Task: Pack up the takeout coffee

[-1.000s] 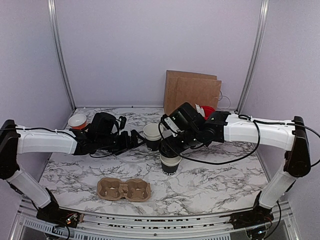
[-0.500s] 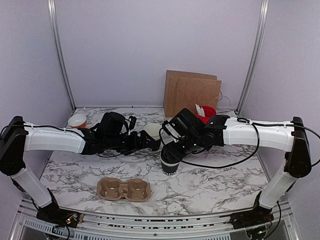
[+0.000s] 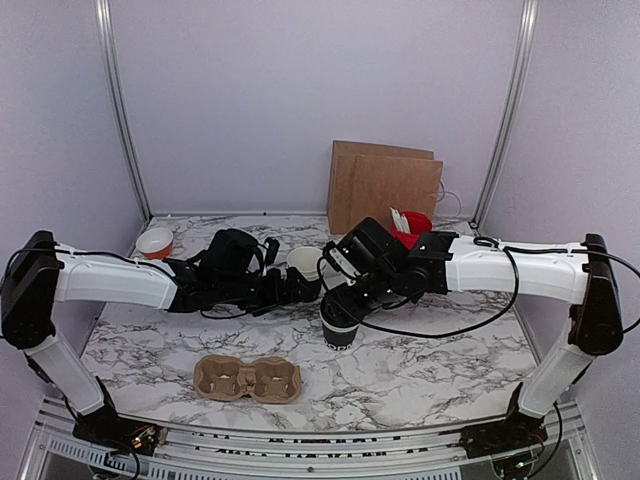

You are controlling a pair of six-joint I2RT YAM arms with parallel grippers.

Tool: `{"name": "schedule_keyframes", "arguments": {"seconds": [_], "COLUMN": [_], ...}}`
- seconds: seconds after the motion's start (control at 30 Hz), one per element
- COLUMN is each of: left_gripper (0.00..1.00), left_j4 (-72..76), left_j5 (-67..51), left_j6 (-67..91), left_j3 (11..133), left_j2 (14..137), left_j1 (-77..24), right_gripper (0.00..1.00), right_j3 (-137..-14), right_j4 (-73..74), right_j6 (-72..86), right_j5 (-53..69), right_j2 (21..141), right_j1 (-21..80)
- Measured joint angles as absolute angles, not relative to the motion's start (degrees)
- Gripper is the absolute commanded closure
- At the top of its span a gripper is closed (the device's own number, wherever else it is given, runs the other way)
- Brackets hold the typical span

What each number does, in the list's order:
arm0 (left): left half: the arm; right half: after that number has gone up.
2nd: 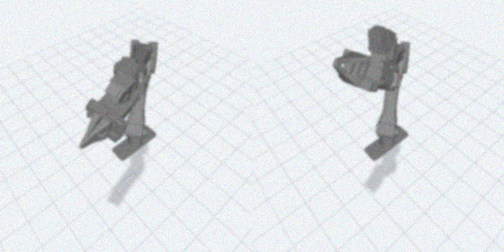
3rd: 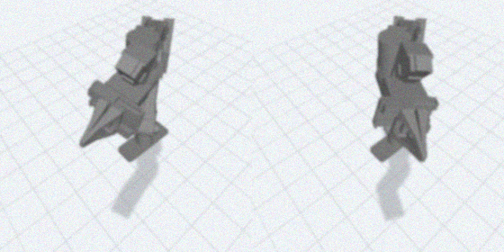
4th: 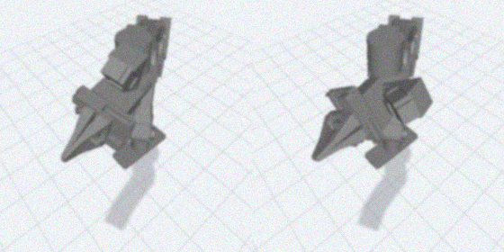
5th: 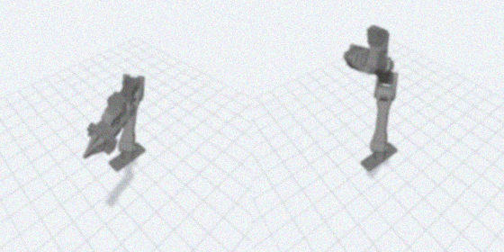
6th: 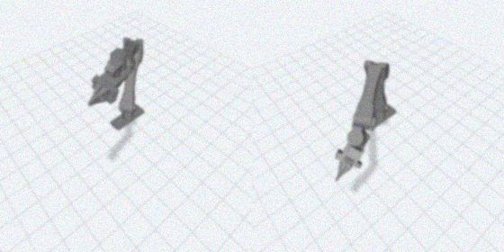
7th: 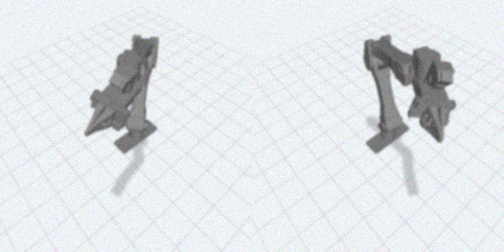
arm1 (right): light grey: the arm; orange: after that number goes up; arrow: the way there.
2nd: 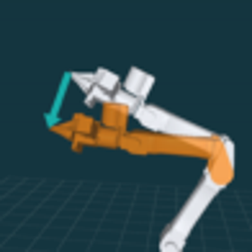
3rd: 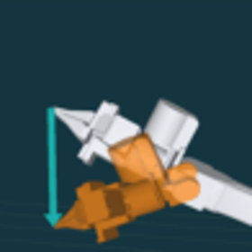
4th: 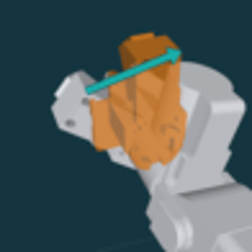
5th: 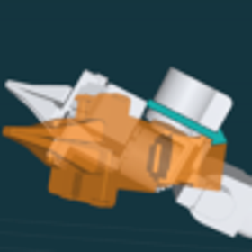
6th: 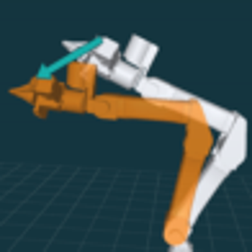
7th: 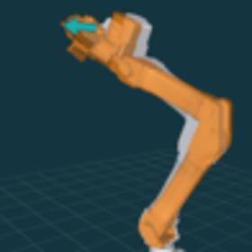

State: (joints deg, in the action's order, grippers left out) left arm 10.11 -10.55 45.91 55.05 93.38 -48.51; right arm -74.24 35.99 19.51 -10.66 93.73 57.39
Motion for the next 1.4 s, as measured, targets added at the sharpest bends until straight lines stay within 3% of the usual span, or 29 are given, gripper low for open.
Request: {"name": "schedule_keyframes", "arguments": {"seconds": [1.4], "left_gripper": [0.08], "left_j4": [10.0], "left_j5": [-11.0], "left_j6": [44.7], "left_j3": [55.4], "left_j2": [95.7], "left_j1": [-49.0], "right_gripper": [0.3], "right_j3": [-74.6], "right_j4": [35.0], "right_j6": [19.5], "right_j5": [-13.2], "right_j2": [96.3], "right_j1": [57.6]}}
